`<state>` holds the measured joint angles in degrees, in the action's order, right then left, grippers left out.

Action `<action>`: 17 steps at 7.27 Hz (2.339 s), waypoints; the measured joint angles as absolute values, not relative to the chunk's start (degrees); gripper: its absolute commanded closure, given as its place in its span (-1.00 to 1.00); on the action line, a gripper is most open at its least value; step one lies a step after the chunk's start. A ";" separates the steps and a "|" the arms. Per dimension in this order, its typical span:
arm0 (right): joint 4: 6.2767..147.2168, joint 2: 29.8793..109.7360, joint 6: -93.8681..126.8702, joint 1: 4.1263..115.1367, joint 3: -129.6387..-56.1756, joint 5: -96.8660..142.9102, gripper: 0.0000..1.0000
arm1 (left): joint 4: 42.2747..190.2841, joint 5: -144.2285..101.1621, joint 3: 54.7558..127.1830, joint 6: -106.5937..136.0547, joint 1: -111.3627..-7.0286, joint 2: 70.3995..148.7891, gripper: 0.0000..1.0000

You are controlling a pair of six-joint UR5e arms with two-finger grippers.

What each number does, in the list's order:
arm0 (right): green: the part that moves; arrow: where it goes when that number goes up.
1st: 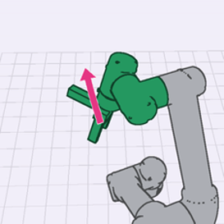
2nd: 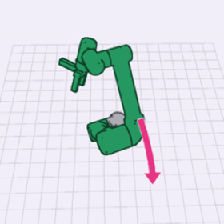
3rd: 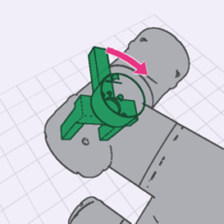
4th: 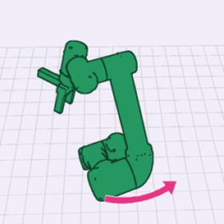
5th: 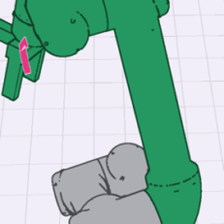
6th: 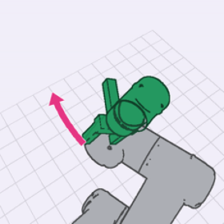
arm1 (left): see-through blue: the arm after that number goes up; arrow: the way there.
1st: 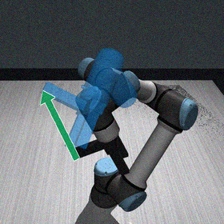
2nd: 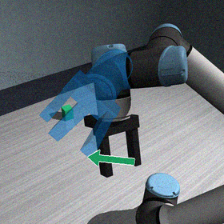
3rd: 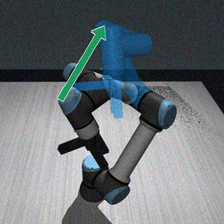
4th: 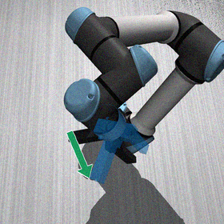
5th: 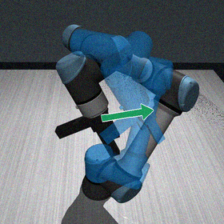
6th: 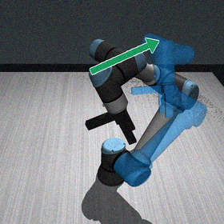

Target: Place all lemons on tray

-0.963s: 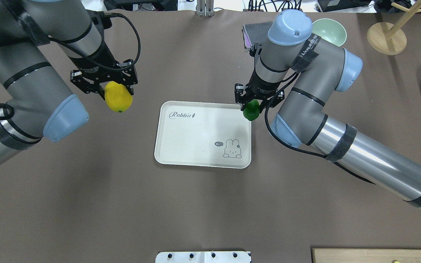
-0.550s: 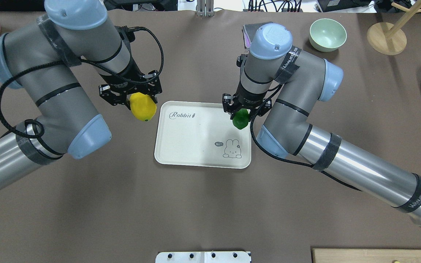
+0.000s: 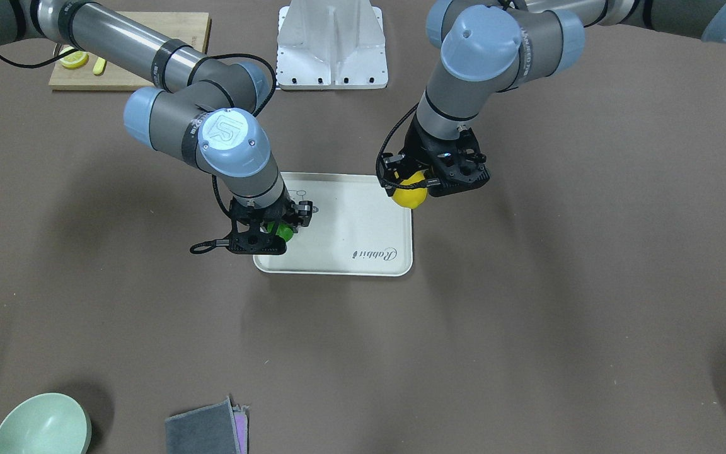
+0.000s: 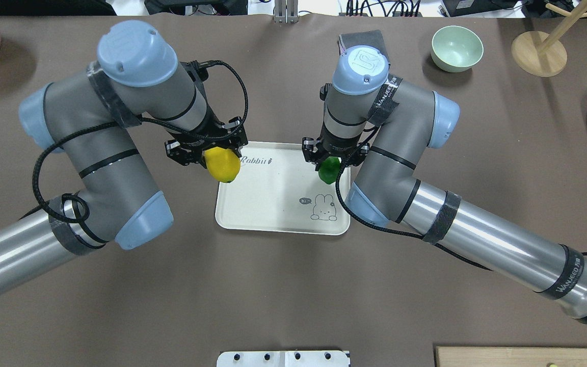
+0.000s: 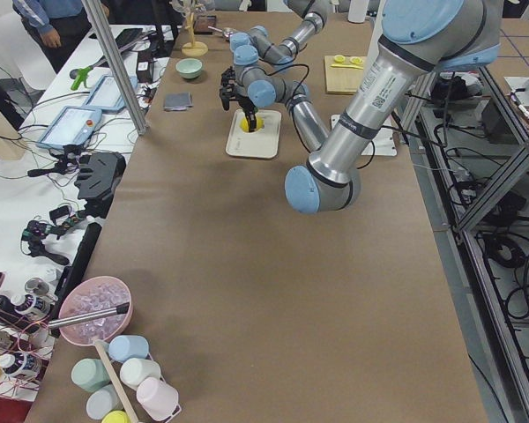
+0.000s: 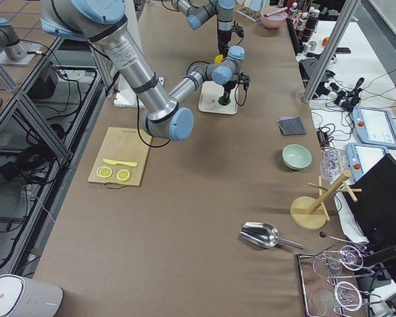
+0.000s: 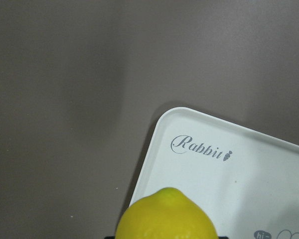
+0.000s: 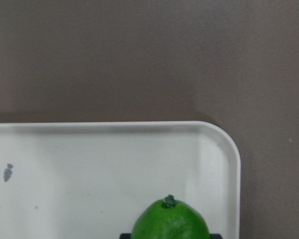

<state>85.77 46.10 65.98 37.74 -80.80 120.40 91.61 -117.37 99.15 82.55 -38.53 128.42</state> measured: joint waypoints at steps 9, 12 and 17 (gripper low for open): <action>79.22 56.50 56.73 52.17 -86.56 127.70 -1.00 | 102.83 -103.85 93.30 85.66 -29.75 125.52 -0.95; 77.72 67.91 41.55 61.25 -90.23 131.25 -1.00 | 102.62 -103.48 94.96 85.67 -29.46 124.88 -0.95; 76.11 85.21 20.54 76.17 -93.34 134.99 -1.00 | 91.23 -108.42 107.46 78.95 -36.86 121.78 -0.95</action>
<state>76.11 85.21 20.54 76.17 -93.34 134.99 91.23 -108.42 107.46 78.95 -36.86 121.78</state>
